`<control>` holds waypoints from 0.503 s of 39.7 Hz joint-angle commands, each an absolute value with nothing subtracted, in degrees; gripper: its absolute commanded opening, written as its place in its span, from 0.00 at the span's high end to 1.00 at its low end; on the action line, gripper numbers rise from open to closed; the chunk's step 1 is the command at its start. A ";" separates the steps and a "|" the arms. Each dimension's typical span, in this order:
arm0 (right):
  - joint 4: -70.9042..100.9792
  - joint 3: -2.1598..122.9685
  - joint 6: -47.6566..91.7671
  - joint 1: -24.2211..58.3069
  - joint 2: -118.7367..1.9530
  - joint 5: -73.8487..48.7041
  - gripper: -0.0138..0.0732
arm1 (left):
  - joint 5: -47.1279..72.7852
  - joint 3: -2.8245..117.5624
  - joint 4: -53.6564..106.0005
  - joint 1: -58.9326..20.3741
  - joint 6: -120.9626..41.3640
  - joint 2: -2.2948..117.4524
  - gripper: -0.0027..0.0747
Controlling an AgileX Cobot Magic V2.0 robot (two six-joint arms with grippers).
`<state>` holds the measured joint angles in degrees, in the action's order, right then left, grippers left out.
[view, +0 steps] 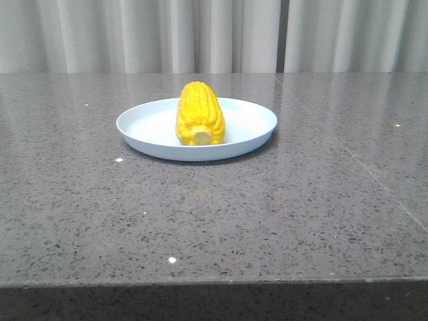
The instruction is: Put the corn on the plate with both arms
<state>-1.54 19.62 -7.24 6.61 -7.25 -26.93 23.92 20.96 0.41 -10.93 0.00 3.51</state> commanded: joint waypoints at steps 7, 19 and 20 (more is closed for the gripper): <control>-2.22 21.00 -6.75 6.54 -7.78 -22.10 0.92 | 19.14 22.45 0.57 -11.33 0.00 4.08 0.99; -2.22 21.00 -6.75 6.54 -7.78 -22.10 0.92 | 18.64 21.18 0.41 -11.09 -0.42 3.42 0.99; -2.22 21.00 -6.75 6.54 -7.78 -22.10 0.92 | 18.23 20.67 0.65 -10.85 -1.01 3.12 0.99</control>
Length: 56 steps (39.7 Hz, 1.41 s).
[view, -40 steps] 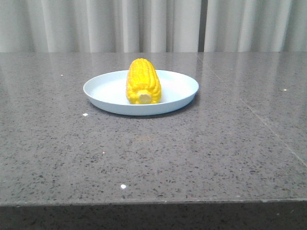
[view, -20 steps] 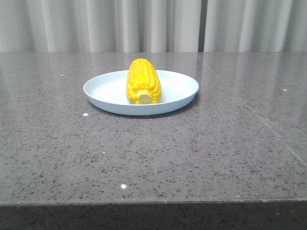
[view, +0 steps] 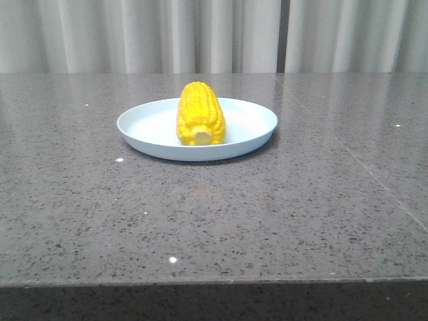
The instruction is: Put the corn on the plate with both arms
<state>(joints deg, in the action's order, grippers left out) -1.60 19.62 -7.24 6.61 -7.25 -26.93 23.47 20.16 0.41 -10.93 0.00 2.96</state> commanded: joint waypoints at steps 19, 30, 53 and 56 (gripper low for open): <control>-2.22 21.00 -6.75 6.54 -7.85 -22.15 0.92 | 0.93 1.94 4.48 1.52 -3.67 -1.54 0.99; -2.22 21.00 -6.75 6.54 -7.85 -22.15 0.92 | -0.41 -0.48 4.48 1.60 -3.67 -1.54 0.99; -2.22 21.00 -6.75 6.54 -7.85 -22.15 0.92 | -0.41 -0.48 4.48 1.60 -3.67 -1.42 0.99; -2.22 21.00 -6.75 6.54 -7.85 -22.15 0.92 | -0.41 -0.48 4.48 1.60 -3.67 -1.42 0.99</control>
